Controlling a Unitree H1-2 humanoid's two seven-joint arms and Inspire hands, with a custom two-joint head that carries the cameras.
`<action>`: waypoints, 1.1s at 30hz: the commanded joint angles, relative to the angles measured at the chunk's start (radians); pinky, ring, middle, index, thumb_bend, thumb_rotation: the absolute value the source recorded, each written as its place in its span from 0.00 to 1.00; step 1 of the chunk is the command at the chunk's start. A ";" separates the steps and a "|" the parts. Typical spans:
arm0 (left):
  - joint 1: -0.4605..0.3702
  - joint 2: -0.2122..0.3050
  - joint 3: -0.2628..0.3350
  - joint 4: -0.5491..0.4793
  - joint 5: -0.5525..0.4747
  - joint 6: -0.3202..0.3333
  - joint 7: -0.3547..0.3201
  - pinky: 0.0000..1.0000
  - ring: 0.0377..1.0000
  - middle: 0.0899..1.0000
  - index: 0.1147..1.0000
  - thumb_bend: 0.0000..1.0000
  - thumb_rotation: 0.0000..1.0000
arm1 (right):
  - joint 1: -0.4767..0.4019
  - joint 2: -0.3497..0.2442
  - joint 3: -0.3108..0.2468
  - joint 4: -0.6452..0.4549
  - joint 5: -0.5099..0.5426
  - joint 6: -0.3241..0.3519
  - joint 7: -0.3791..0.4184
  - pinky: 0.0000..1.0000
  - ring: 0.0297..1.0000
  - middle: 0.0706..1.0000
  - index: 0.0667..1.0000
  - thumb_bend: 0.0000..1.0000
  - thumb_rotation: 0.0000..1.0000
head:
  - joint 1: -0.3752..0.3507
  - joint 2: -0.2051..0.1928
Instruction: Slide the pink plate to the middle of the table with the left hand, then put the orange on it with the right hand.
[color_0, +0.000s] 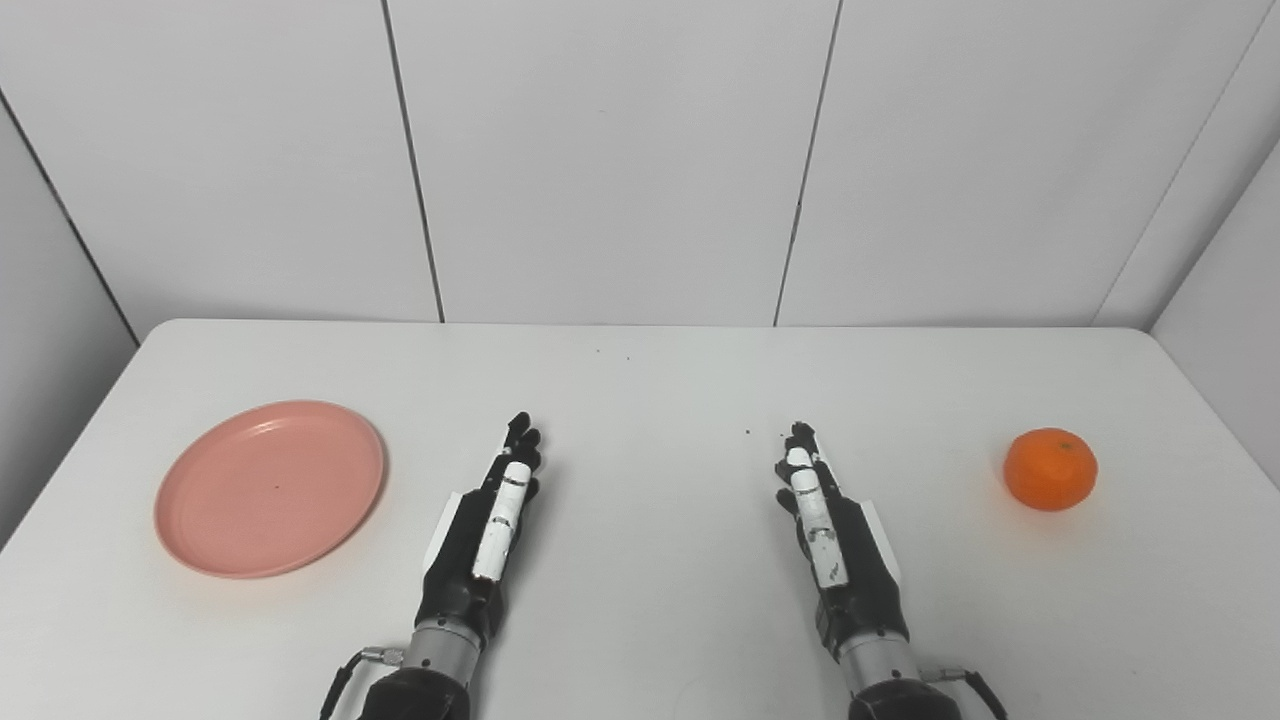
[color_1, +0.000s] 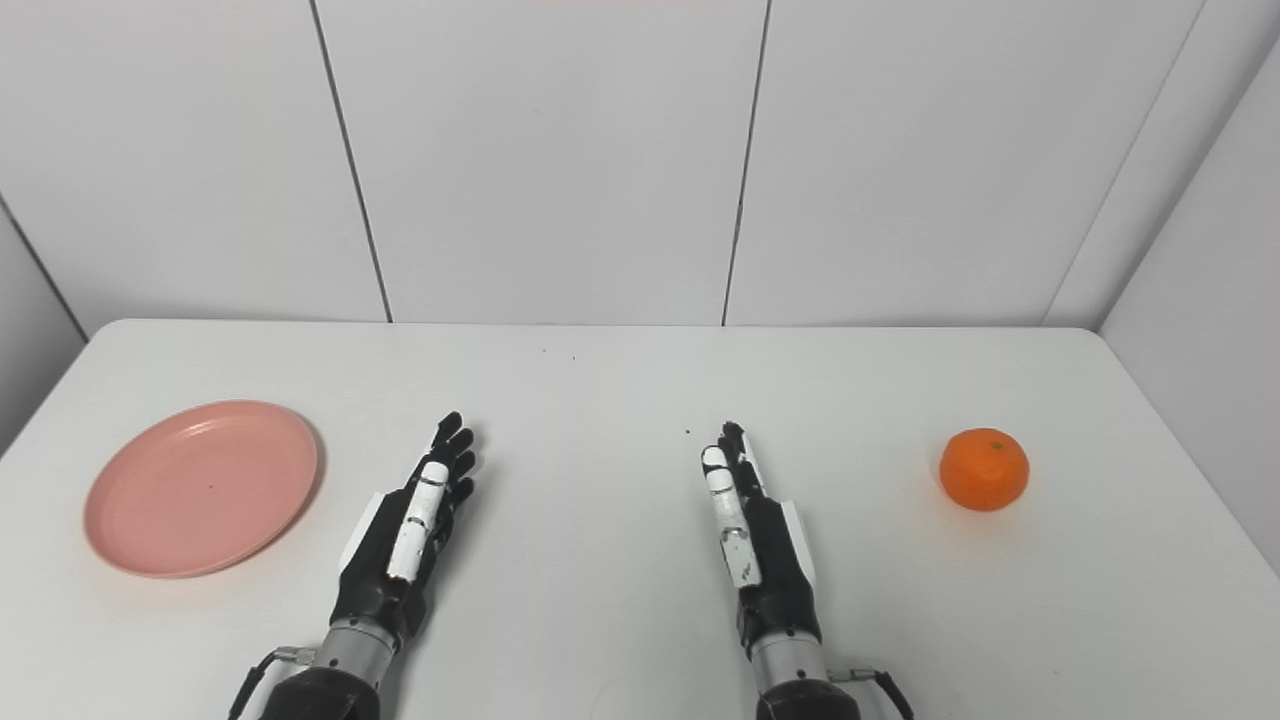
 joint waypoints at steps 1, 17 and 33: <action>-0.009 -0.004 -0.008 -0.024 0.007 -0.036 -0.003 1.00 1.00 1.00 1.00 0.41 1.00 | -0.018 0.004 0.006 -0.016 -0.001 -0.037 0.003 0.96 0.95 0.97 0.98 0.33 1.00 | 0.000 -0.001; -0.012 -0.008 -0.008 -0.028 0.015 -0.027 0.006 1.00 1.00 1.00 1.00 0.40 1.00 | -0.020 0.002 0.009 -0.018 -0.004 -0.029 0.004 0.96 0.95 0.98 0.98 0.34 1.00 | 0.002 0.003; -0.012 -0.007 -0.010 -0.027 0.018 -0.027 0.011 1.00 1.00 1.00 1.00 0.40 1.00 | -0.021 0.002 0.007 -0.016 -0.003 -0.030 0.007 0.96 0.95 0.98 0.98 0.34 1.00 | 0.002 0.004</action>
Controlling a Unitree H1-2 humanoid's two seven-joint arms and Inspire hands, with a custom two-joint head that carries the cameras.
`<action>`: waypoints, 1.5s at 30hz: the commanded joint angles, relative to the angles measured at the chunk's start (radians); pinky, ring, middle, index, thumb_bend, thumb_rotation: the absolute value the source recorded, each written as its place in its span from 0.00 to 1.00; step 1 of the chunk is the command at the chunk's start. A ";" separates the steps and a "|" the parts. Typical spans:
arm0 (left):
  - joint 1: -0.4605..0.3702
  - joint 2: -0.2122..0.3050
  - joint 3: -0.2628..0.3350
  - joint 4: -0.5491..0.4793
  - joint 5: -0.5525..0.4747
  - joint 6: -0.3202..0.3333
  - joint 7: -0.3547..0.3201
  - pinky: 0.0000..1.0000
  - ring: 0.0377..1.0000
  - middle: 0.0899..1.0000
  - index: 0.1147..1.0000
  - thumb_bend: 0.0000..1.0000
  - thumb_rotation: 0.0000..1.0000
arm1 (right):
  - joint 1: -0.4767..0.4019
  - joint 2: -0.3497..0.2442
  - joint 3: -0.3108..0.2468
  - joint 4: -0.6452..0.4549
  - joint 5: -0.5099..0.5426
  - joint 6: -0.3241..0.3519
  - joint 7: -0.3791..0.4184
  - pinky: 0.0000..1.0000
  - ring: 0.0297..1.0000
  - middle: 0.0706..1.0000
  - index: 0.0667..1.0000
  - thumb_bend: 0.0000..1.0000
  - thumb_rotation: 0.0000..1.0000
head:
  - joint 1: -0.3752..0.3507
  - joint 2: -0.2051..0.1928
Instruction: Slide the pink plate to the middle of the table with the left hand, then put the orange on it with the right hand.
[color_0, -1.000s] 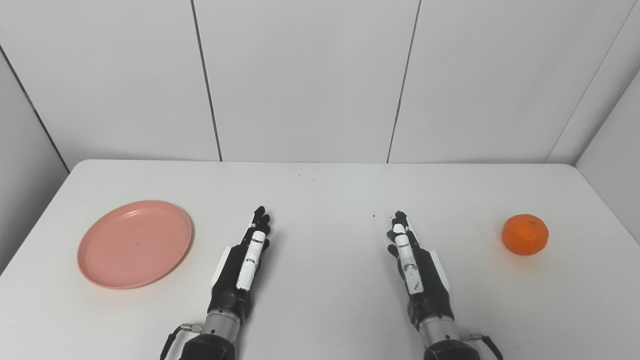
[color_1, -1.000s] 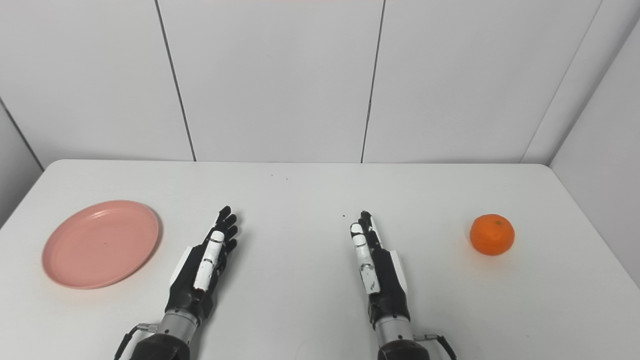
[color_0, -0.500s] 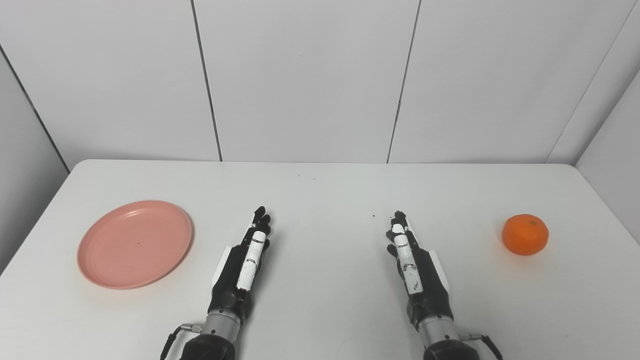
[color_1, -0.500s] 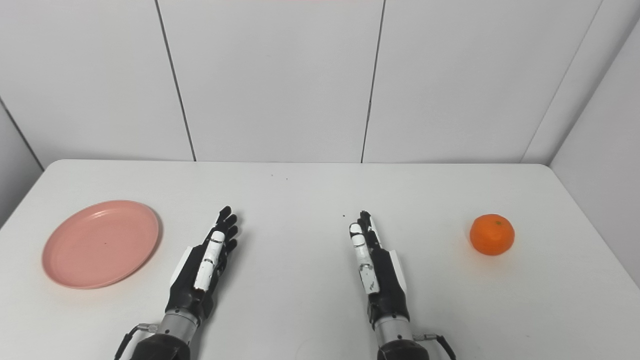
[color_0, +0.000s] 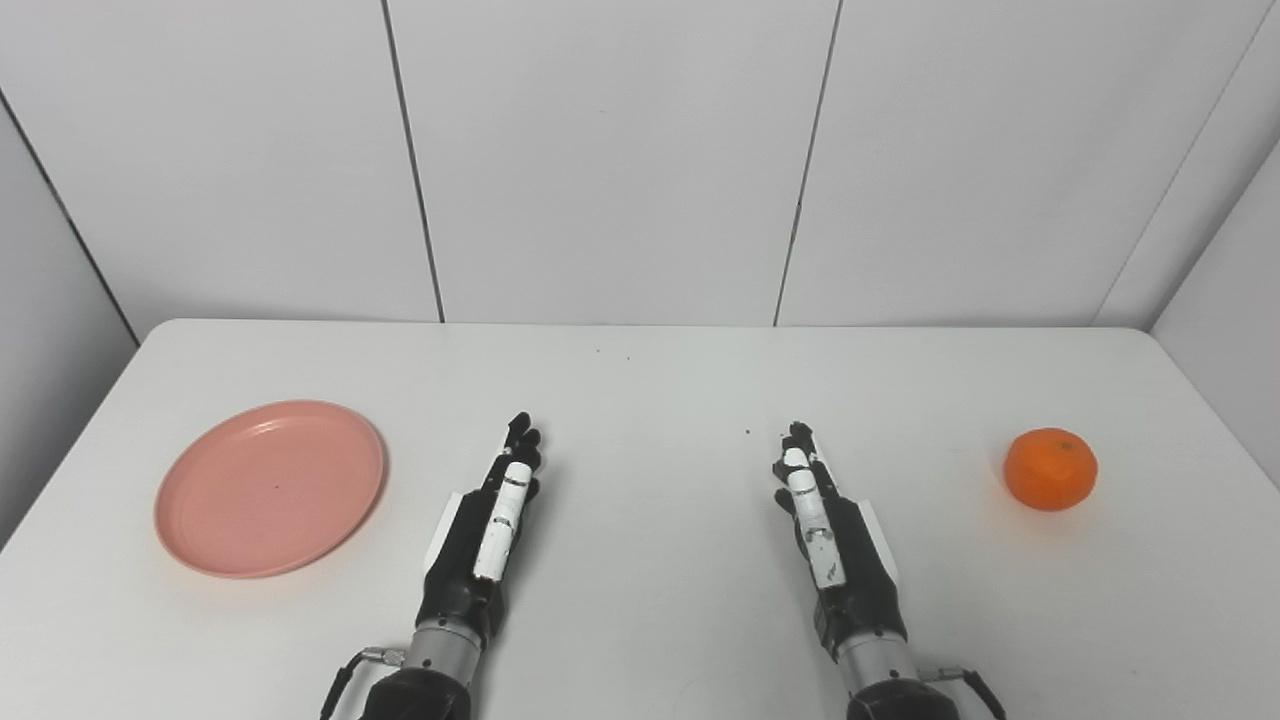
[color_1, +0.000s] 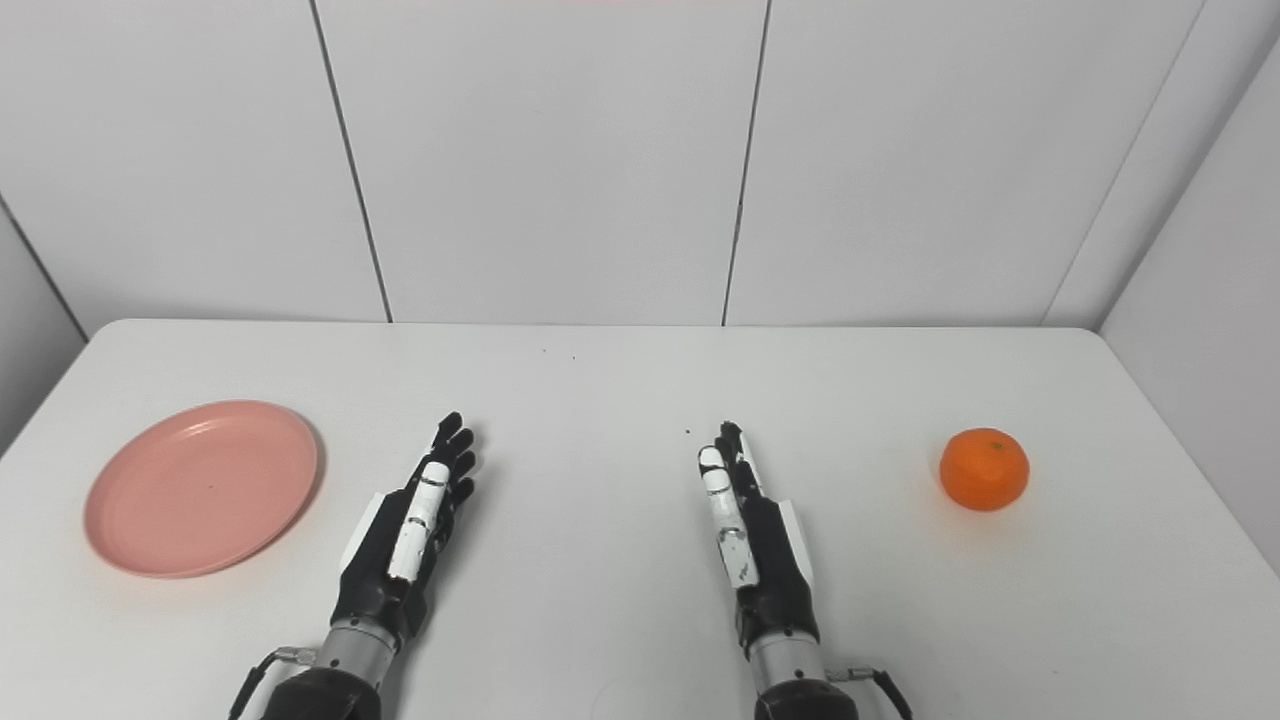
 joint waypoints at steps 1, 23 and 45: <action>-0.013 -0.006 -0.008 -0.026 0.015 -0.029 0.003 1.00 1.00 1.00 1.00 0.40 1.00 | -0.021 0.002 0.005 -0.017 0.003 -0.028 0.006 0.96 0.95 0.97 0.98 0.34 1.00 | 0.001 0.001; -0.013 -0.012 -0.007 -0.019 0.020 -0.035 0.003 1.00 1.00 1.00 1.00 0.40 1.00 | -0.020 -0.006 0.004 -0.010 0.011 -0.038 0.015 0.96 0.96 0.98 0.99 0.35 1.00 | 0.016 -0.002; -0.025 -0.073 -0.050 0.054 0.066 -0.064 0.044 1.00 1.00 1.00 0.99 0.35 1.00 | -0.011 -0.101 -0.016 -0.006 0.086 -0.060 0.087 0.98 0.97 0.99 0.99 0.30 1.00 | 0.234 -0.048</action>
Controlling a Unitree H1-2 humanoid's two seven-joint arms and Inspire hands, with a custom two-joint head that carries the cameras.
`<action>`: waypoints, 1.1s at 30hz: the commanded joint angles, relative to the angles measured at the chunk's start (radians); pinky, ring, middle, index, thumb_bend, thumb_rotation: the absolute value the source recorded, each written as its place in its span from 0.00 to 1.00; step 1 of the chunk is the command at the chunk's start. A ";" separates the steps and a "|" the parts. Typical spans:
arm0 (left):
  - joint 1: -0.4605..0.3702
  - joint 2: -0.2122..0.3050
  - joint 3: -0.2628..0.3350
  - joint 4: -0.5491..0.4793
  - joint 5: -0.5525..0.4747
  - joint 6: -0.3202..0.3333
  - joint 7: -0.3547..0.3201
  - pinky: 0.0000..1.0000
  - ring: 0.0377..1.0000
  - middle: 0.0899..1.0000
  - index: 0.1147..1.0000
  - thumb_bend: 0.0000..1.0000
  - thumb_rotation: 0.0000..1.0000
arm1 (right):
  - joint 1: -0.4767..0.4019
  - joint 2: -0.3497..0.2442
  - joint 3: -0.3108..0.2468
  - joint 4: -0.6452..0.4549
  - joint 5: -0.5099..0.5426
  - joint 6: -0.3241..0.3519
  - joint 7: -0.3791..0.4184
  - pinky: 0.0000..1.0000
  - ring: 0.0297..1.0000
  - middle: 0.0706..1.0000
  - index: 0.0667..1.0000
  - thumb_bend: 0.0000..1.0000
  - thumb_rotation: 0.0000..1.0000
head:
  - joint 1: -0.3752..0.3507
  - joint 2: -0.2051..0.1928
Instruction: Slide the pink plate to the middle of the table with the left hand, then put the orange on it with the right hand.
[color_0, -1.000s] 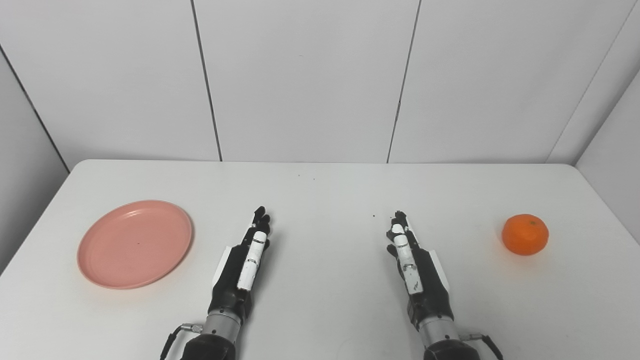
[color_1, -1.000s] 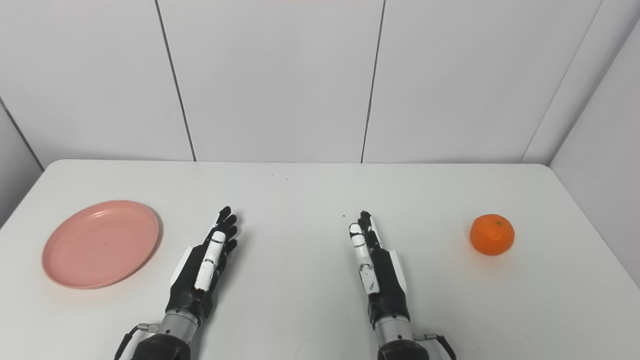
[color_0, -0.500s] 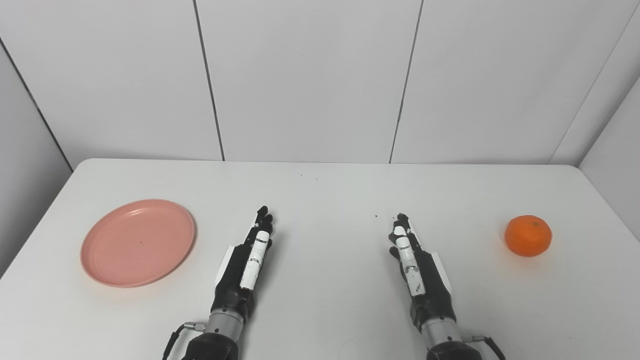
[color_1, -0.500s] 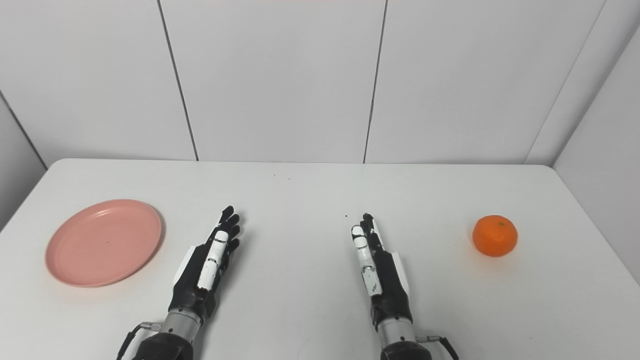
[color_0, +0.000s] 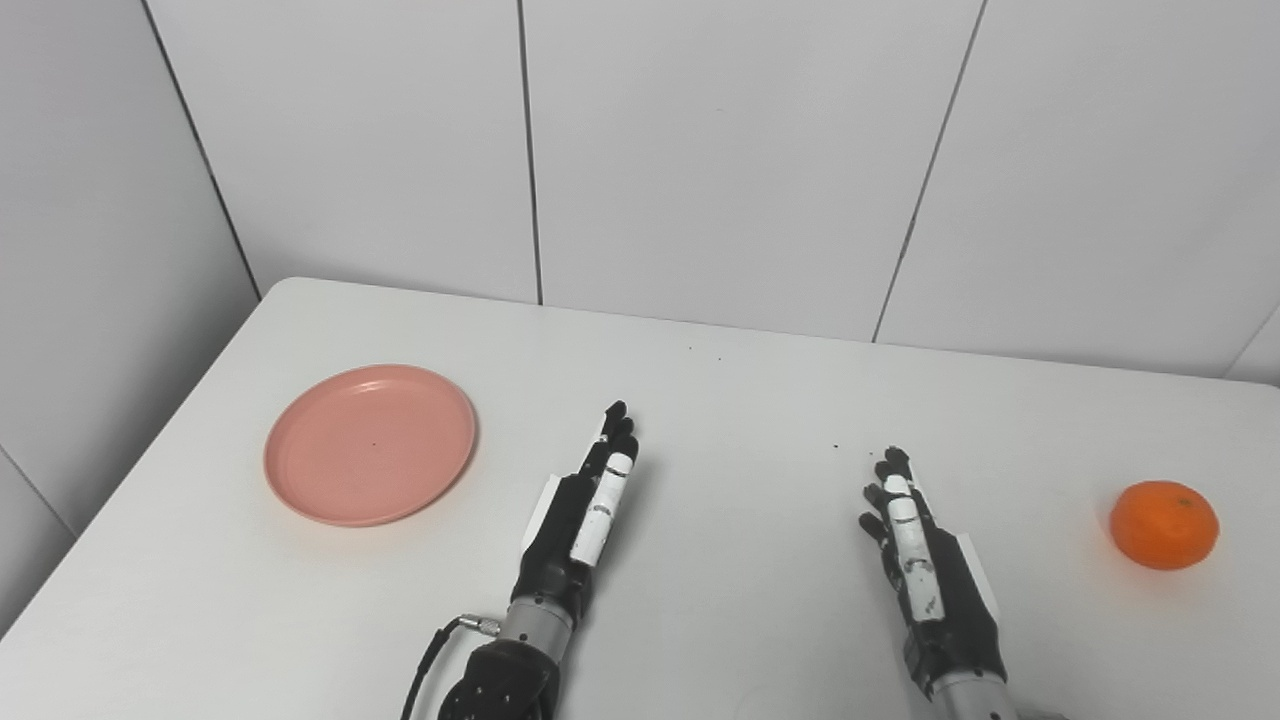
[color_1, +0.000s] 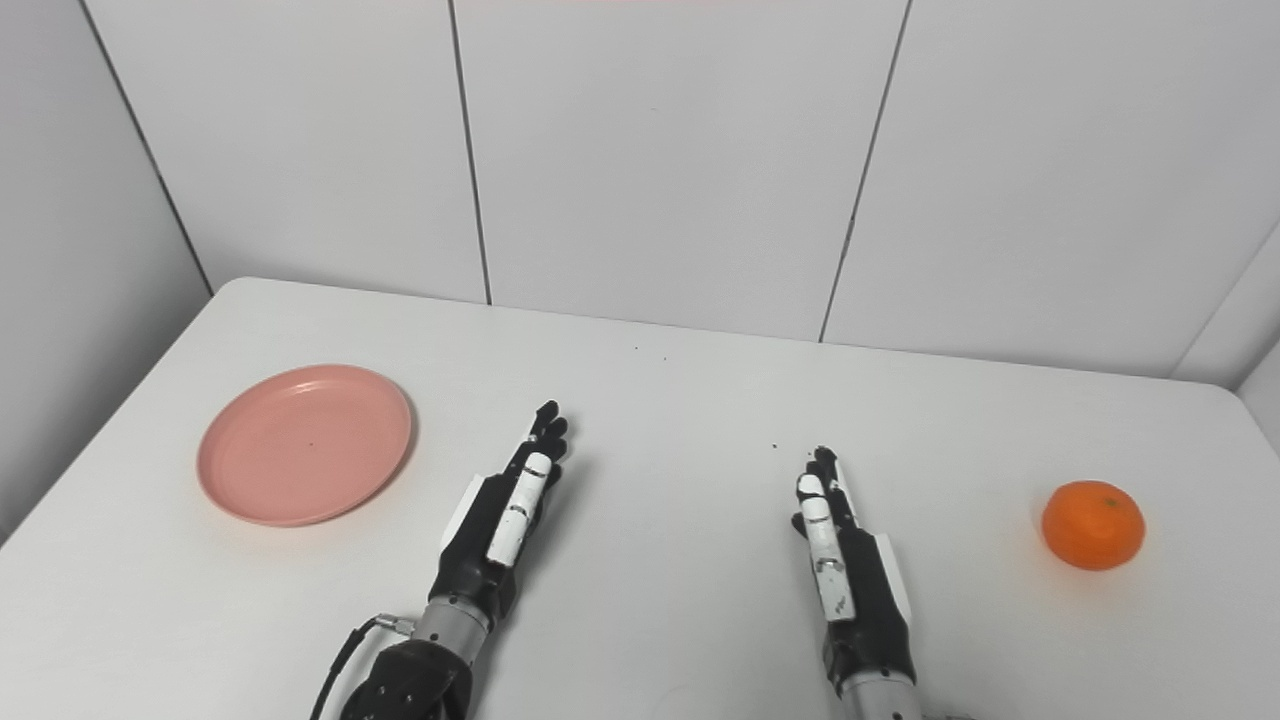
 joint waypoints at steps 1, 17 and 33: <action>-0.024 -0.026 -0.019 0.009 0.006 -0.022 -0.001 1.00 1.00 1.00 0.99 0.34 1.00 | -0.011 -0.016 -0.006 -0.019 0.013 -0.054 0.019 0.98 0.97 0.99 0.99 0.30 1.00 | 0.020 -0.001; -0.044 -0.092 -0.039 0.040 0.070 0.012 0.044 0.98 1.00 1.00 0.99 0.33 1.00 | -0.015 -0.071 -0.037 -0.024 0.089 -0.034 0.077 1.00 0.98 0.99 1.00 0.28 1.00 | 0.151 -0.018; -0.046 -0.088 -0.036 0.044 0.069 0.006 0.043 0.98 1.00 1.00 0.98 0.33 1.00 | -0.020 -0.079 -0.030 -0.030 0.079 -0.015 0.085 1.00 0.99 0.99 1.00 0.24 1.00 | 0.147 -0.019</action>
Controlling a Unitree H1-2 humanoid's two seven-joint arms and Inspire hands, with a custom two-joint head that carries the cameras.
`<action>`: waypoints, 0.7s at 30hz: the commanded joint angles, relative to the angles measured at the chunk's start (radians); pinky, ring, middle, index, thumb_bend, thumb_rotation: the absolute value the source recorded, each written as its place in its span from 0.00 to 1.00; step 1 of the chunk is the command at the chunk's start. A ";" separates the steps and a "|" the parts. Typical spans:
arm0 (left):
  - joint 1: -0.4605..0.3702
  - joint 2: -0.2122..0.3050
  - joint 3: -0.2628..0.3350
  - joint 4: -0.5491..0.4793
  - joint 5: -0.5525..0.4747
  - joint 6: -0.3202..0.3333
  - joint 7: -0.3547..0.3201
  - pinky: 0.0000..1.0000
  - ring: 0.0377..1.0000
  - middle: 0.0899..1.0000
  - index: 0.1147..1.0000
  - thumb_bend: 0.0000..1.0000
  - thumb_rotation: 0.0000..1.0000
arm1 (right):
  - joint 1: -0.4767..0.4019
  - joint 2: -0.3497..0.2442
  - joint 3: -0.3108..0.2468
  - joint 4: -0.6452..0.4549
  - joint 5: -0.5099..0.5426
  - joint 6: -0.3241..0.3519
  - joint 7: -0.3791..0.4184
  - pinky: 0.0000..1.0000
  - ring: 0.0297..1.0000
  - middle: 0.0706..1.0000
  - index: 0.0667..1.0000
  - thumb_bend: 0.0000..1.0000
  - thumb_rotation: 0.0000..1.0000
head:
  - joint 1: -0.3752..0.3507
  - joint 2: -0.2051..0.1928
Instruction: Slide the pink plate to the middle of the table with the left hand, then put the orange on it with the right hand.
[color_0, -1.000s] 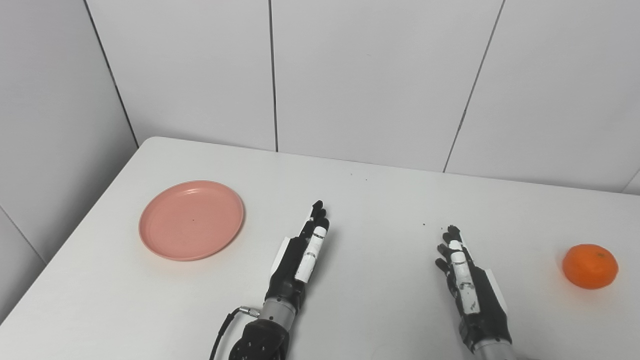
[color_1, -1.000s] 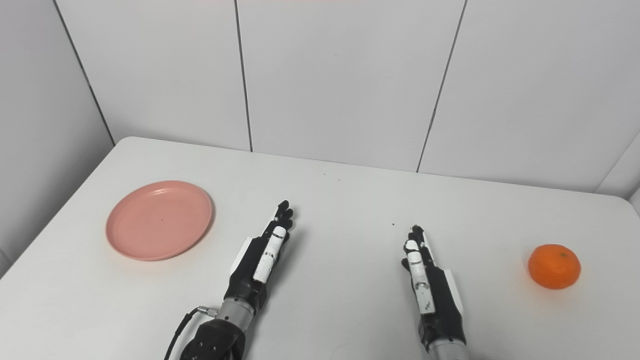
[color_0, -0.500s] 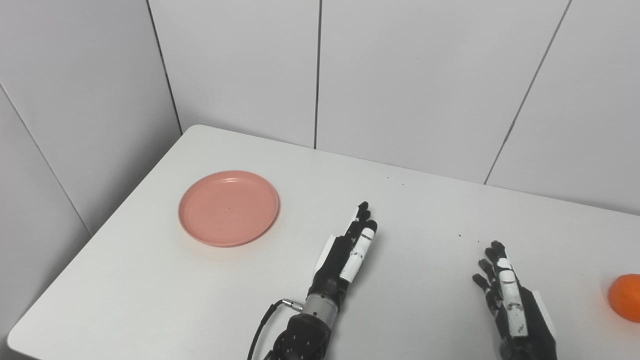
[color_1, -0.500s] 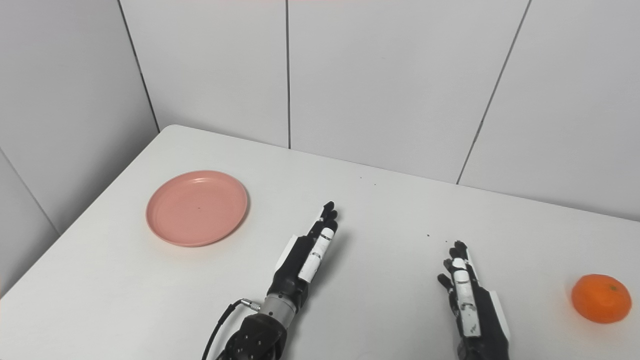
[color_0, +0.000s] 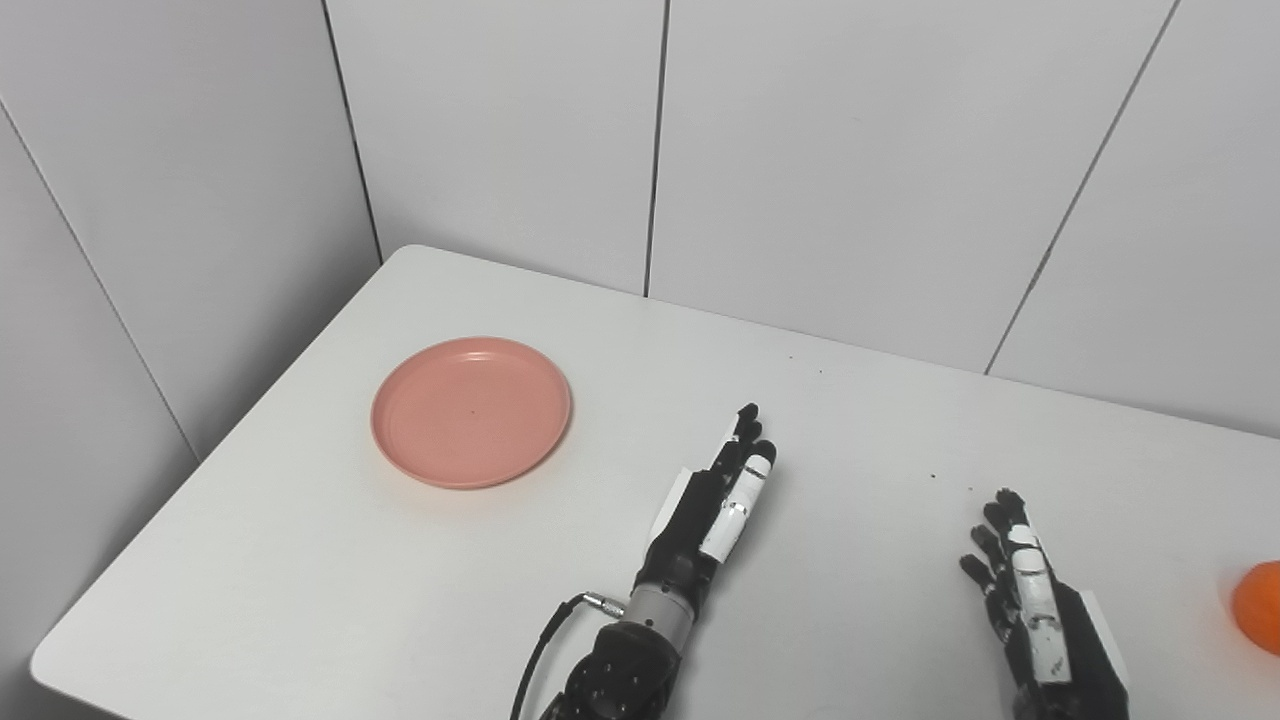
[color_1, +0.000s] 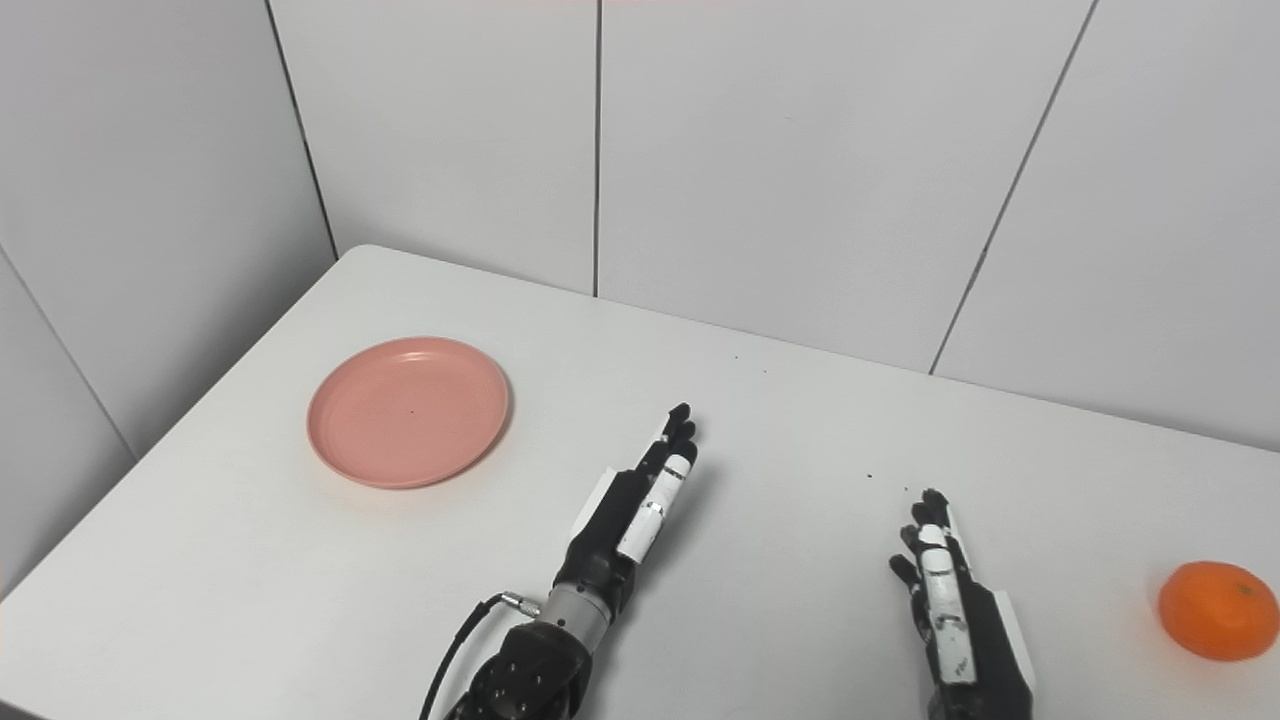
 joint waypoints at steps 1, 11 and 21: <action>-0.018 -0.018 -0.013 -0.007 -0.003 0.001 -0.010 0.98 1.00 1.00 0.98 0.33 1.00 | -0.020 -0.005 0.000 -0.033 0.001 -0.007 0.005 1.00 0.98 0.99 1.00 0.23 1.00 | 0.001 0.001; -0.011 -0.001 -0.012 -0.029 -0.012 -0.013 -0.022 0.97 0.99 1.00 0.99 0.34 1.00 | -0.020 0.000 0.005 -0.022 -0.009 -0.020 0.000 1.00 0.98 0.99 0.99 0.24 1.00 | 0.002 -0.007; -0.015 0.024 -0.001 -0.093 -0.033 0.013 -0.049 0.99 0.98 0.99 0.98 0.36 1.00 | -0.015 0.004 0.005 -0.022 -0.006 -0.018 0.001 1.00 0.99 0.99 1.00 0.24 1.00 | 0.006 -0.017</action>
